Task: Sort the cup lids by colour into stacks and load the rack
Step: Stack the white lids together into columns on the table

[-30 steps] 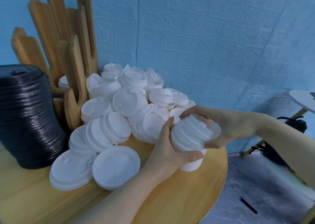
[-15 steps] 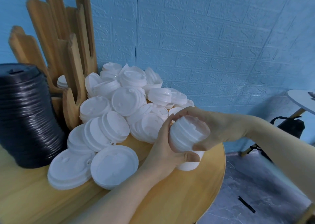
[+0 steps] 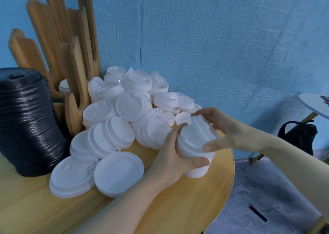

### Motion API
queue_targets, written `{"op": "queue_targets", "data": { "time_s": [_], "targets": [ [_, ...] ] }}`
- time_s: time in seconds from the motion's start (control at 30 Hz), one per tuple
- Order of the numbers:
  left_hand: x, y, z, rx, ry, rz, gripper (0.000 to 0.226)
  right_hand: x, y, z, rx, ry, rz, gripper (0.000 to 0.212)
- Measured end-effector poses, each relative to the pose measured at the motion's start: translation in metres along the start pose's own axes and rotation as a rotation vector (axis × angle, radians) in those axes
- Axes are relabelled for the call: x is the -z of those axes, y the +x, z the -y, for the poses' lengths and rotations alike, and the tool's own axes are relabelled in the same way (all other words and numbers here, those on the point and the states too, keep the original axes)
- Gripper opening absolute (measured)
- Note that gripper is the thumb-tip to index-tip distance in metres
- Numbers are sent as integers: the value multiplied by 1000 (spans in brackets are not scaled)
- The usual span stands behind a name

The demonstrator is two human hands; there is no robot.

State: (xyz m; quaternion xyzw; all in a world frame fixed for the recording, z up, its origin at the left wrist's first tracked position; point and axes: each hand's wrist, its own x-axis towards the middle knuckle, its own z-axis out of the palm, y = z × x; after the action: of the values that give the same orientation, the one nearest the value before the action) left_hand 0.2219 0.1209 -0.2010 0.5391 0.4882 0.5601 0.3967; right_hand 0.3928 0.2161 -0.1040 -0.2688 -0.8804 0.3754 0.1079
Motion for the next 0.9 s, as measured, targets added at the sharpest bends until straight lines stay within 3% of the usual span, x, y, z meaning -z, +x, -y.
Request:
{"op": "queue_targets", "data": {
  "time_s": [0.23,0.43,0.63,0.9],
  "targets": [
    [0,1,-1,20,-4,4,104,0,5,0,36,27,33,87],
    [-1,1,-2,8,-15,-13,102,-13,8,7,39,-40,81,65],
    [-2,2,-1,-3,-10,-36,93,-32,2,10,10,-52,-75,57],
    [-3,2,0,-16,-1,-36,92,-54,9,18,-64,-228,-275,65]
  ]
}}
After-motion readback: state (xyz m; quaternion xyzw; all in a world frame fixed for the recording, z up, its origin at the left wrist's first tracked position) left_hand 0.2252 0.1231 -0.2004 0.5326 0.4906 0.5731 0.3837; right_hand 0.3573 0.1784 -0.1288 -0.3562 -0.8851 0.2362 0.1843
